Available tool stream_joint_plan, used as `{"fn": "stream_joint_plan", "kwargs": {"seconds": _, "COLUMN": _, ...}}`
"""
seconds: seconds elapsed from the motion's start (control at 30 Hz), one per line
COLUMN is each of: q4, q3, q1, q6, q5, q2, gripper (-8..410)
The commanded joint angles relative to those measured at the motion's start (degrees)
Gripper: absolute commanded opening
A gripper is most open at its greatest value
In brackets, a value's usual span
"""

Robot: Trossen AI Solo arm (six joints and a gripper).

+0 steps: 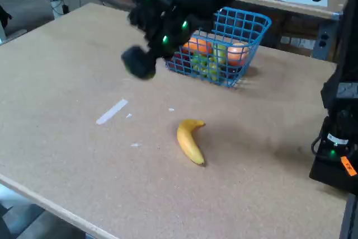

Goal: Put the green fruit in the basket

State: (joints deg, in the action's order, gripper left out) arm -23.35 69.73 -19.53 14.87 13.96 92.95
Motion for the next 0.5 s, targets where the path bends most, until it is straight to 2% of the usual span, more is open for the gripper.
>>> {"fn": "stream_joint_plan", "kwargs": {"seconds": 0.0, "q4": -2.51, "q3": -0.02, "q1": 5.01, "q6": 0.07, "q5": 0.59, "q2": -5.53, "gripper": 163}}
{"fn": "stream_joint_plan", "kwargs": {"seconds": 0.33, "q4": -4.09, "q3": 0.22, "q1": 17.94, "q6": -2.14, "q5": 0.20, "q2": -8.63, "gripper": 163}}
{"fn": "stream_joint_plan", "kwargs": {"seconds": 0.47, "q4": -3.65, "q3": 0.85, "q1": 23.65, "q6": -4.66, "q5": -2.40, "q2": -8.55, "gripper": 163}}
